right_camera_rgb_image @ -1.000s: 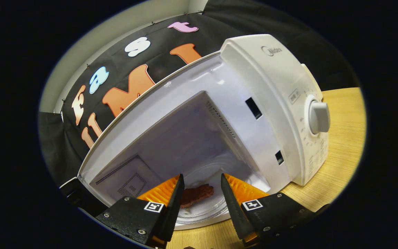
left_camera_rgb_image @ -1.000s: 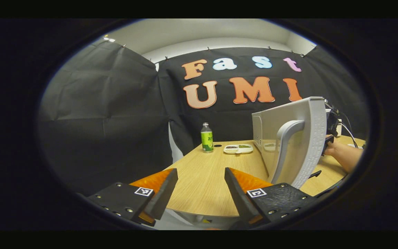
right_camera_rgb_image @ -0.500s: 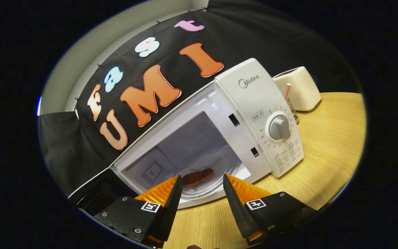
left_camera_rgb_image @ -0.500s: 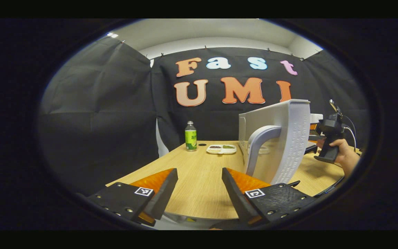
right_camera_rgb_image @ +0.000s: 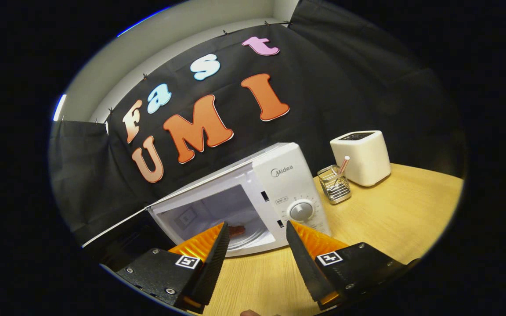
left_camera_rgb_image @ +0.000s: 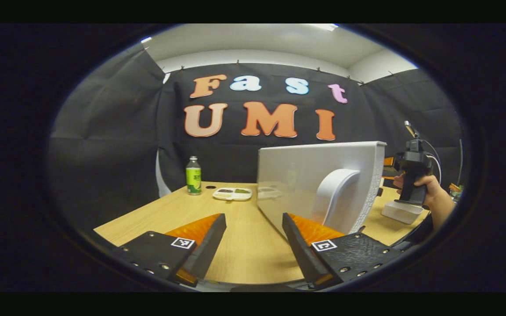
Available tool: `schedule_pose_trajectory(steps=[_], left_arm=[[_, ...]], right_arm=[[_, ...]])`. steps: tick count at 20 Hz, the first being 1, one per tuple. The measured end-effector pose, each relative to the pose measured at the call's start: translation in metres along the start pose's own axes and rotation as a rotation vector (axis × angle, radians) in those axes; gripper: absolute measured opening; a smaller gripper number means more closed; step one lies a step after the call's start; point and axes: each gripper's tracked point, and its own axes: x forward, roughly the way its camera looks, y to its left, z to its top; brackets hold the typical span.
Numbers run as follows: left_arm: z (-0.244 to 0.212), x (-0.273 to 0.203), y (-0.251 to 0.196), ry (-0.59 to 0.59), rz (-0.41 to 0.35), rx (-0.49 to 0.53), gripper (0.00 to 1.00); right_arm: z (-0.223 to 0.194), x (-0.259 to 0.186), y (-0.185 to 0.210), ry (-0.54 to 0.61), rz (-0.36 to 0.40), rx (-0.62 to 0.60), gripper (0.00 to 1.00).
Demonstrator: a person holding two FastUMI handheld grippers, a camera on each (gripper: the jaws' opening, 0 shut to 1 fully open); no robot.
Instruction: Open the microwave oven with the left hand, put the food in, and close the microwave oven.
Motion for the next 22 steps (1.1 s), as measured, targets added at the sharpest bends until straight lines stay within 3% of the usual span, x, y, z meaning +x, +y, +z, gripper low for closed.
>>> schedule_pose_trajectory(steps=[3, 5, 6, 7, 8, 13, 19, 20, 22], left_arm=[[-0.002, 0.011, -0.03, 0.0, -0.069, -0.013, 0.79], [-0.004, 0.017, -0.051, 0.004, -0.112, -0.009, 0.69], [-0.006, 0.021, -0.06, 0.011, -0.129, -0.005, 0.59], [-0.006, 0.025, -0.069, 0.012, -0.139, 0.001, 0.59], [-0.005, 0.03, -0.076, 0.009, -0.147, 0.005, 0.5], [-0.001, 0.055, -0.115, -0.012, -0.18, 0.044, 0.3], [0.0, 0.08, -0.166, -0.018, -0.295, 0.04, 0.17], [-0.002, 0.084, -0.177, -0.008, -0.318, 0.031, 0.1], [-0.004, 0.097, -0.191, 0.001, -0.332, 0.038, 0.1]], right_arm=[[0.024, -0.014, -0.014, -0.036, 0.001, -0.055, 0.81], [0.037, -0.026, -0.017, -0.059, 0.02, -0.091, 0.82], [0.042, -0.032, -0.018, -0.067, 0.023, -0.113, 0.82], [0.047, -0.039, -0.02, -0.077, 0.038, -0.138, 0.82], [0.052, -0.044, -0.022, -0.075, 0.037, -0.172, 0.82], [0.087, -0.074, -0.045, -0.146, -0.005, -0.303, 0.86], [0.092, -0.097, -0.067, -0.133, 0.005, -0.348, 0.86], [0.095, -0.1, -0.072, -0.139, -0.005, -0.354, 0.86], [0.099, -0.106, -0.077, -0.147, -0.021, -0.372, 0.86]])
